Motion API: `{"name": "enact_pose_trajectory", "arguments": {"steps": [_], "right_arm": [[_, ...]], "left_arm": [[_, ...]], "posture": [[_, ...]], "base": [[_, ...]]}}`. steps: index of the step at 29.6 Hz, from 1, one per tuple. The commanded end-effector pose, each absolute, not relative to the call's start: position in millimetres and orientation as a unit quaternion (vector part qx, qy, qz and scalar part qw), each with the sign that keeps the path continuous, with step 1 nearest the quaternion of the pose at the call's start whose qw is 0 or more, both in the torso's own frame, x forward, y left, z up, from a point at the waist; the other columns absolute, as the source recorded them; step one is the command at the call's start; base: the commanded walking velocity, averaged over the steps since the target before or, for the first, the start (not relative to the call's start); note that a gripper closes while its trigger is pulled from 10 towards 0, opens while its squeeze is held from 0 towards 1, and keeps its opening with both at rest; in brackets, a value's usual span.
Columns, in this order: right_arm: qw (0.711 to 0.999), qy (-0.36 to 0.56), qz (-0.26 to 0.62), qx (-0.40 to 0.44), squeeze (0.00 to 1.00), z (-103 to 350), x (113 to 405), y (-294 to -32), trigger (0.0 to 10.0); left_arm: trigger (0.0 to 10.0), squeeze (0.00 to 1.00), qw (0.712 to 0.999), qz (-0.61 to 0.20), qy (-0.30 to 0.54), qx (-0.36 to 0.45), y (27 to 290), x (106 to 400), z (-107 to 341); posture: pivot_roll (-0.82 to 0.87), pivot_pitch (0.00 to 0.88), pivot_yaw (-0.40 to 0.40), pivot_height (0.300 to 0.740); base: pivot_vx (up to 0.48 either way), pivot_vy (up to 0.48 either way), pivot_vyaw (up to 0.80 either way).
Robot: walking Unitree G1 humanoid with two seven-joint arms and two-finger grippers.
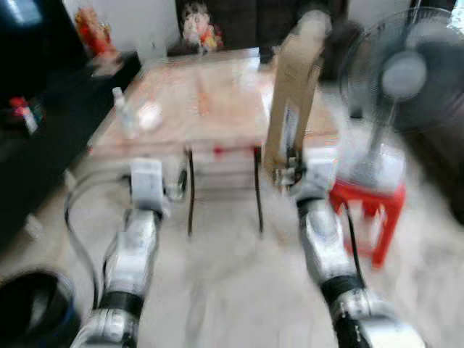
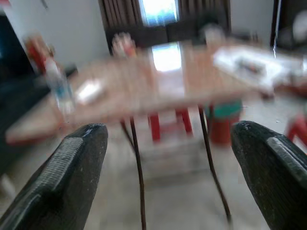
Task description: Picking trash to rubbish bin
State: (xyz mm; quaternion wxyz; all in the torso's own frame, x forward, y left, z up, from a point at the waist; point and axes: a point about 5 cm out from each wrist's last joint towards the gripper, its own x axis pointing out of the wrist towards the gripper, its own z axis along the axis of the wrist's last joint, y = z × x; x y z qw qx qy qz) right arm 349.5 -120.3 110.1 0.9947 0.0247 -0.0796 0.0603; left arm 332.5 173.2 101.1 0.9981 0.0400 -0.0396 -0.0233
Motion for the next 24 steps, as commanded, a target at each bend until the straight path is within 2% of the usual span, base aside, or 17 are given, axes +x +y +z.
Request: {"name": "enact_pose_trajectory", "arguments": {"steps": [1, 4, 6, 8, 10, 13, 14, 16, 18, 19, 24], "right_arm": [[0.997, -0.031, 0.060, 0.031, 0.00, 91.6, 345.5, -121.9, 10.0], [0.995, 0.067, 0.034, 0.064, 0.00, 50.2, 327.5, -135.6, 10.0], [0.994, 0.076, 0.031, 0.066, 0.00, 46.0, 325.0, -137.2, 10.0], [0.989, 0.130, 0.021, 0.074, 0.00, 24.2, 311.3, -144.0, 10.0], [0.974, 0.212, 0.003, 0.077, 0.00, -8.3, 285.2, -154.3, 10.0], [0.966, 0.248, -0.008, 0.070, 0.00, -21.8, 271.8, -159.9, 10.0], [0.953, 0.298, -0.022, 0.059, 0.00, -40.1, 250.9, -167.3, 10.0], [0.953, 0.298, -0.022, 0.059, 0.00, -40.1, 250.9, -167.3, 10.0], [0.935, 0.349, -0.033, 0.057, 0.00, -58.2, 226.5, -172.2, 10.0], [0.935, 0.349, -0.033, 0.057, 0.00, -58.2, 226.5, -172.2, 10.0], [0.897, 0.440, -0.038, 0.033, 0.00, -84.6, 182.8, -174.9, 10.0]], "left_arm": [[10.0, 0.00, 0.999, -0.005, -0.003, 0.034, 186.3, 326.4, 84.5], [10.0, 0.00, 0.997, 0.012, 0.071, 0.033, 199.9, 311.7, 51.3], [10.0, 0.00, 0.996, 0.014, 0.077, 0.033, 201.4, 309.8, 48.1], [10.0, 0.00, 0.992, 0.021, 0.124, 0.033, 207.4, 300.0, 30.3], [10.0, 0.00, 0.981, 0.026, 0.187, 0.039, 215.2, 281.9, 5.4], [10.0, 0.00, 0.976, 0.030, 0.213, 0.039, 218.5, 272.6, -4.7], [10.0, 0.00, 0.969, 0.033, 0.244, 0.032, 221.1, 260.2, -17.3], [10.0, 0.00, 0.969, 0.033, 0.244, 0.032, 221.1, 260.2, -17.3], [10.0, 0.00, 0.957, 0.041, 0.286, 0.033, 223.9, 243.7, -32.3], [10.0, 0.00, 0.957, 0.041, 0.286, 0.033, 223.9, 243.7, -32.3], [10.0, 0.00, 0.920, 0.067, 0.383, 0.046, 230.4, 200.6, -63.2]], "posture": [[0.07, 0.008, 0.088, 0.740], [0.07, 0.009, 0.087, 0.740], [0.07, 0.009, 0.087, 0.740], [0.07, 0.010, 0.086, 0.740], [0.06, 0.011, 0.085, 0.740], [0.05, 0.013, 0.086, 0.740], [0.05, 0.014, 0.085, 0.740], [0.05, 0.014, 0.085, 0.740], [0.05, 0.010, 0.081, 0.740], [0.05, 0.010, 0.081, 0.740], [0.05, 0.001, 0.085, 0.740]], "base": [[0.000, 0.000, 0.00], [0.000, 0.000, 0.00], [0.000, 0.000, 0.00], [0.000, 0.000, 0.00], [0.000, 0.000, 0.00], [0.000, 0.000, 0.00], [0.000, 0.000, 0.00], [0.000, 0.000, 0.00], [0.000, 0.000, 0.00], [0.000, 0.000, 0.00], [0.000, 0.000, 0.00]]}}
